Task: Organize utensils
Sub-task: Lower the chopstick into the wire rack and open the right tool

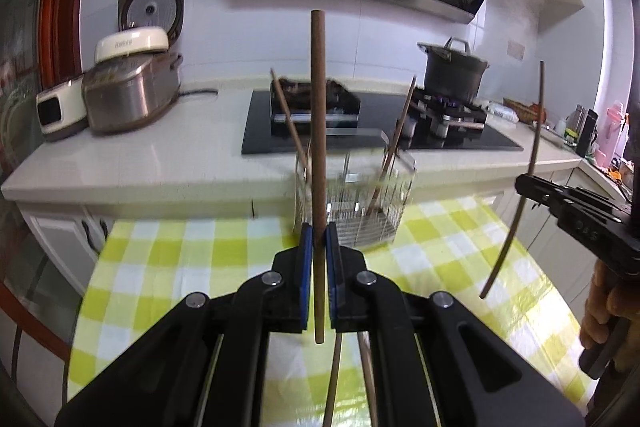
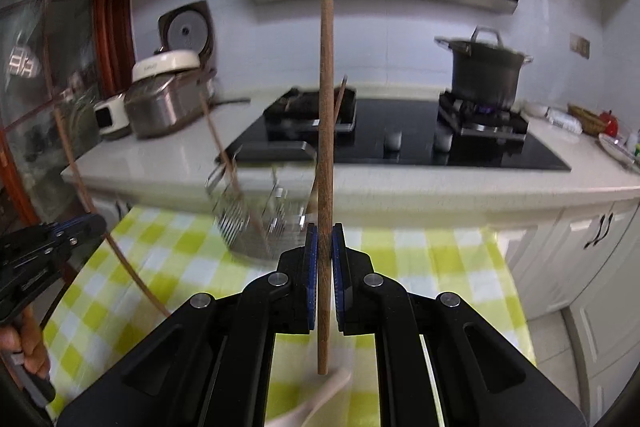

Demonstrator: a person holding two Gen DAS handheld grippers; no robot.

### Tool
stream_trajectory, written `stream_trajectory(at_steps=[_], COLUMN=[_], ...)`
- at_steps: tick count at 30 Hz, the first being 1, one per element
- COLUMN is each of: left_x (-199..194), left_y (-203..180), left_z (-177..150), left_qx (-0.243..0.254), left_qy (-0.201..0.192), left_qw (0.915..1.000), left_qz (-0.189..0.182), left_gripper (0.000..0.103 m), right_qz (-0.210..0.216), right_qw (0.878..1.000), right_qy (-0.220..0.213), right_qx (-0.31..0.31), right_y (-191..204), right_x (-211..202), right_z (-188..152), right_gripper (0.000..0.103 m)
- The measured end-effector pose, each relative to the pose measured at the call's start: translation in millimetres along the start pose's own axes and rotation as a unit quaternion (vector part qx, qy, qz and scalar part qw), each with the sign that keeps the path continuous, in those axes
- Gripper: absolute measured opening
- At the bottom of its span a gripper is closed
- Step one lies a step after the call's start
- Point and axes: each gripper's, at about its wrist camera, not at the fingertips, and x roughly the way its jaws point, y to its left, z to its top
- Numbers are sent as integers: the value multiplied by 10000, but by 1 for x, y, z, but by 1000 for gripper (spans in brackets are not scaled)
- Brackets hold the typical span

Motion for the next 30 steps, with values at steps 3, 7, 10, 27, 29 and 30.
stream_trajectory(at_steps=[3,7,10,27,29,30], left_x=[0,3,6,76,92,97], left_y=[-4,-6,-6,4,4,4], left_z=[22,53,75,114,107,103], left_qx=[57,11,-65,-399,-421,-417], left_qy=[-194,-460,-662,-1189,-1055,-1022], left_qw=[9998,9989,9978,9921,9935,9938], left_qz=[-6,-62,-79,86,120,136], left_gripper=[7,7,7,7,7,7], right_qz=[-9,-29,11,-6,-10,-49], right_qw=[9996,9979,9967,9928,9940,9943], right_qy=[-277,-626,-787,-1201,-1089,-1058], right_qx=[-14,-143,-207,45,95,91], right_y=[4,12,17,20,17,16], right_x=[3,8,14,89,102,106], right_z=[20,50,69,96,91,87], right_gripper=[9,9,9,9,9,9])
